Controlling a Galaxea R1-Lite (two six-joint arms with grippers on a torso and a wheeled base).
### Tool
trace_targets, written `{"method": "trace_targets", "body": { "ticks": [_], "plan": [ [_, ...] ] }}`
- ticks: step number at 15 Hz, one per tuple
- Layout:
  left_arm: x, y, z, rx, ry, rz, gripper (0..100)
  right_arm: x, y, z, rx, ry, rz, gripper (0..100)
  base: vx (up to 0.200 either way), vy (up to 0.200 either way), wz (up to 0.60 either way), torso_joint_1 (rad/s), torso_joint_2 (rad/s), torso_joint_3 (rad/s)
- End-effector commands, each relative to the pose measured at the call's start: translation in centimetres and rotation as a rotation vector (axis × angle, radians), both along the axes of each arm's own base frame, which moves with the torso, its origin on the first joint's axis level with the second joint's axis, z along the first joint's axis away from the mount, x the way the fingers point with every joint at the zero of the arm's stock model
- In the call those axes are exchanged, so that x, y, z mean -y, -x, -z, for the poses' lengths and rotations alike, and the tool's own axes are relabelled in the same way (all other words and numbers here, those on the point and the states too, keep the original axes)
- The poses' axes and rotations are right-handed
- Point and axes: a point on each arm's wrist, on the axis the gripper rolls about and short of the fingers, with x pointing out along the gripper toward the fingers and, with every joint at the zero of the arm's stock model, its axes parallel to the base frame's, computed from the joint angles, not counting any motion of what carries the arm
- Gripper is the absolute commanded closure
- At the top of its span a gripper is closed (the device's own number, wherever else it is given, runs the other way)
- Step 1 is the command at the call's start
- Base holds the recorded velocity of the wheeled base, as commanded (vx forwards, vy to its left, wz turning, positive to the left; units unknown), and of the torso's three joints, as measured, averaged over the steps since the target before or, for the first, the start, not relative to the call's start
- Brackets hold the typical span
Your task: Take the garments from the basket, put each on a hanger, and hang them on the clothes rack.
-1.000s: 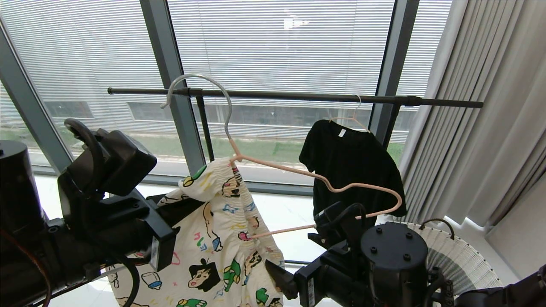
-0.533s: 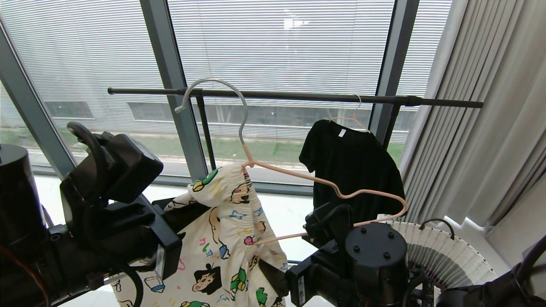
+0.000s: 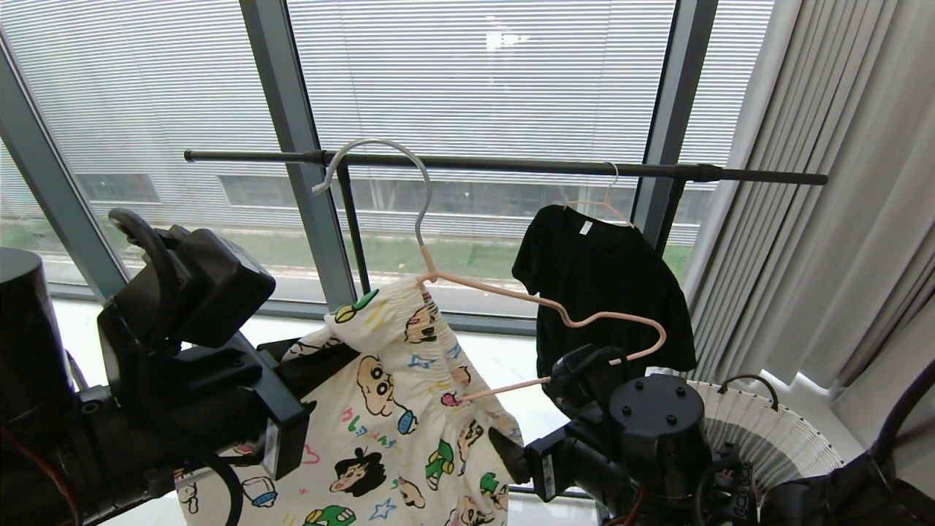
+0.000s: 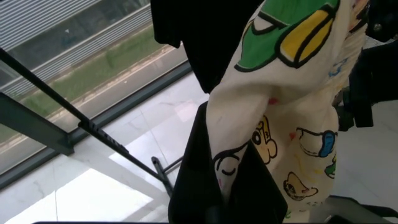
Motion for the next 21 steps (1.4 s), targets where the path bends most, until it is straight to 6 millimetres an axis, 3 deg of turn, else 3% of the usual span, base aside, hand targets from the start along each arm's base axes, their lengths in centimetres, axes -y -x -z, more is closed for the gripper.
{"method": "trace_targets", "body": {
  "ticks": [1, 6, 11, 21],
  "plan": [
    [0.0, 0.0, 0.0, 0.002, 0.001, -0.002, 100, 0.8, -0.2, 0.0, 0.006, 0.017, 0.016, 0, 0.0, 0.0, 0.0, 0.0, 0.0, 0.0],
    [-0.1, -0.8, 0.6, -0.003, -0.049, -0.109, 100, 4.5, -1.7, -0.7, 0.033, 0.05, 0.113, 0, 0.0, 0.0, 0.0, 0.0, 0.0, 0.0],
    [-0.1, -0.7, 0.6, 0.013, -0.074, -0.102, 100, 7.4, -3.4, -1.0, 0.043, 0.066, 0.217, 0, 0.0, 0.0, 0.0, 0.0, 0.0, 0.0],
    [-0.3, -0.4, 1.1, 0.022, -0.113, -0.088, 100, 11.0, -6.1, -1.6, 0.081, 0.111, 0.229, 0, 0.0, 0.0, 0.0, 0.0, 0.0, 0.0]
  ]
}}
